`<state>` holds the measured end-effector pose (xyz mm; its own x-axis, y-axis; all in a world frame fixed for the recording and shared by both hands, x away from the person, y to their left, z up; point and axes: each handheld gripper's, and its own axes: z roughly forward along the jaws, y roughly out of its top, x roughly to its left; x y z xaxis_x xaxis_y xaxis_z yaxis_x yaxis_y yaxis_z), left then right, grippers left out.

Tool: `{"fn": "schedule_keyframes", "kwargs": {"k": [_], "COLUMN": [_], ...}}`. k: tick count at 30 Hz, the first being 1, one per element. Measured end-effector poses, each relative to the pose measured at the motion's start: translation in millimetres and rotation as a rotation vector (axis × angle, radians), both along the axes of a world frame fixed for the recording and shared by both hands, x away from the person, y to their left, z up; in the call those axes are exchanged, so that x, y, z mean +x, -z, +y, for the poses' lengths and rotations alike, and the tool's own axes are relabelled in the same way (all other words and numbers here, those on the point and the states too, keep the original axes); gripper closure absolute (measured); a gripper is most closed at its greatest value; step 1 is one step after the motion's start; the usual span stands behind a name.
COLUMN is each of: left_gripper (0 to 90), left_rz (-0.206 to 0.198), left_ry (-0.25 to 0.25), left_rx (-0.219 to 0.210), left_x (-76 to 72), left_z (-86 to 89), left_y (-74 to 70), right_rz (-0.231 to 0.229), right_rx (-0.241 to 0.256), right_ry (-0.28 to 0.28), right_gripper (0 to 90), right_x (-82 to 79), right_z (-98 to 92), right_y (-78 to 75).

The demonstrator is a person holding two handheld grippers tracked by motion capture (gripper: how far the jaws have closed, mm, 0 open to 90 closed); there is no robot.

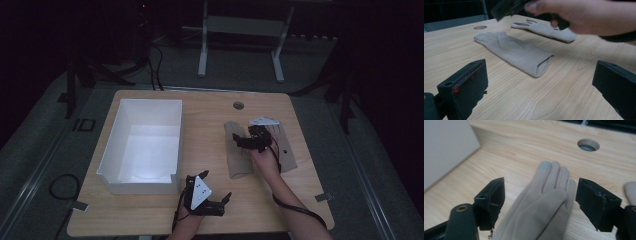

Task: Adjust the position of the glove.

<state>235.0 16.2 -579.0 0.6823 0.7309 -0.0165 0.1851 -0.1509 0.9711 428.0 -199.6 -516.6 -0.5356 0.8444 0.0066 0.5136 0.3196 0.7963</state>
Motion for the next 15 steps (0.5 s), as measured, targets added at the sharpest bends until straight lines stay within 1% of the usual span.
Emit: {"fn": "schedule_keyframes", "kwargs": {"k": [1,2,4,5,6,9,11,13,15], "left_gripper": [0.6,0.6,0.6,0.6,0.6,0.6,0.6,0.6,0.6], "left_rz": [0.0,0.0,-0.001,-0.001,-0.001,0.002,0.002,0.001,0.002], "left_ry": [0.0,0.0,0.001,0.002,0.002,0.004,0.006,0.005,0.004], "left_rx": [0.0,-0.003,-0.003,-0.003,-0.003,-0.005,-0.005,-0.006,-0.006], "left_x": [0.0,0.0,0.0,0.0,0.0,0.0,-0.2,-0.3,-0.3], "left_z": [0.0,0.0,0.0,0.0,0.0,0.0,0.0,-0.1,-0.1], "left_y": [0.0,0.0,0.1,0.1,0.1,0.1,0.0,0.1,0.1], "right_rz": [0.0,0.014,0.033,0.035,0.041,0.05,0.064,0.079,0.061], "right_rx": [0.0,-0.033,-0.044,-0.059,-0.07,-0.081,-0.075,-0.094,-0.094], "right_ry": [0.0,0.014,0.014,0.017,0.018,0.035,0.047,0.062,0.065], "right_gripper": [24.1,24.5,24.5,24.9,27.0,27.0,26.9,26.7,26.9], "right_x": [0.0,6.8,11.5,13.5,15.1,18.4,20.1,21.0,19.7], "right_z": [0.0,4.1,6.1,7.3,8.3,9.5,9.0,9.4,9.2], "right_y": [0.0,10.6,19.0,23.0,26.6,34.8,40.6,47.8,52.0]}}
